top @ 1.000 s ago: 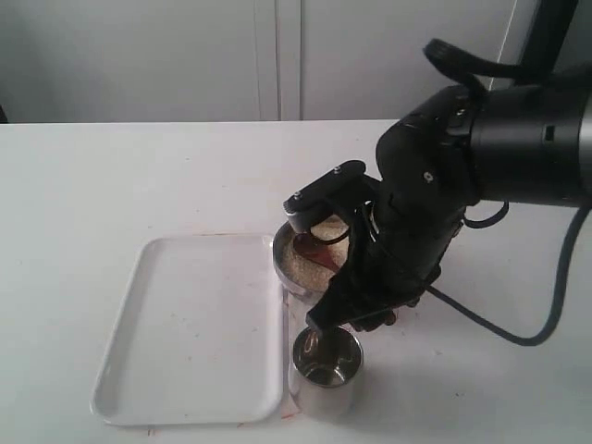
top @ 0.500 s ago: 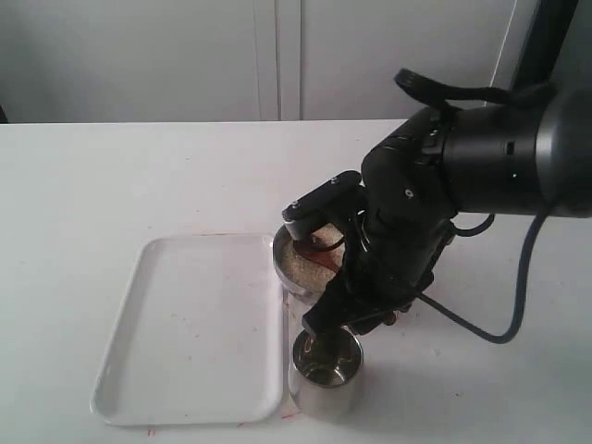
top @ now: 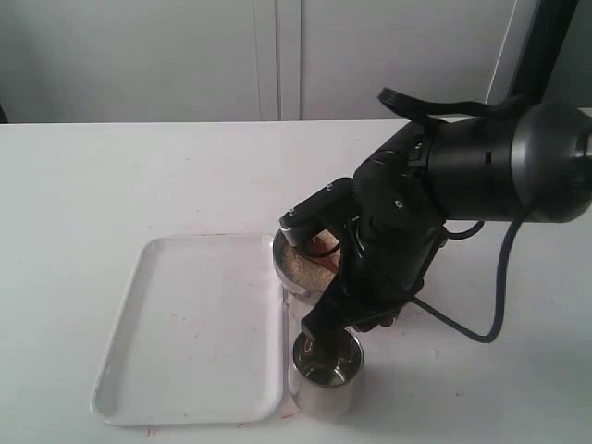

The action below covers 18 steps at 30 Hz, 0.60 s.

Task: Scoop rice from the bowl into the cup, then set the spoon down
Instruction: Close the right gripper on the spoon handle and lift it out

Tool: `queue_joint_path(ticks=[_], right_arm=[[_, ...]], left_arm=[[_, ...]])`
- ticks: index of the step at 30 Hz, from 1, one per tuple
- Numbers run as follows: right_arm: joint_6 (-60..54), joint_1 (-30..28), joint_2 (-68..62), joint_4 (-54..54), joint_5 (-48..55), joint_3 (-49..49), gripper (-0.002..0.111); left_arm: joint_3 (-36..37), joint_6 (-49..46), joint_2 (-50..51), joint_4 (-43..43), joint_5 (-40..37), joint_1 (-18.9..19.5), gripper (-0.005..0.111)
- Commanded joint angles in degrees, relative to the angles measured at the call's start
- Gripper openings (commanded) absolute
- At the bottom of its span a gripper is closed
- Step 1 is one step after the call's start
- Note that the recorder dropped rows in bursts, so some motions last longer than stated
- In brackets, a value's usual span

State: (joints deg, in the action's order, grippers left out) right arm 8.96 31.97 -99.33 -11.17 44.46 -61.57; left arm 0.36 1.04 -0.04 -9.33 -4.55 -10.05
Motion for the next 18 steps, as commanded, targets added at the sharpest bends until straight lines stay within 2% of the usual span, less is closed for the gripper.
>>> queue_joint_path(ticks=[1, 12, 18], right_arm=[[0.13, 0.06, -0.04, -0.69, -0.45, -0.23, 0.035], [1.92, 0.06, -0.12, -1.93, -1.29, -0.23, 0.035], [2.88, 0.06, -0.12, -1.93, -1.04, -0.23, 0.018]], left_arm=[[-0.36, 0.03, 0.04, -0.46, 0.17, -0.5, 0.014], [-0.36, 0.03, 0.04, -0.46, 0.17, -0.5, 0.014], [-0.36, 0.03, 0.04, -0.46, 0.17, -0.5, 0.014]])
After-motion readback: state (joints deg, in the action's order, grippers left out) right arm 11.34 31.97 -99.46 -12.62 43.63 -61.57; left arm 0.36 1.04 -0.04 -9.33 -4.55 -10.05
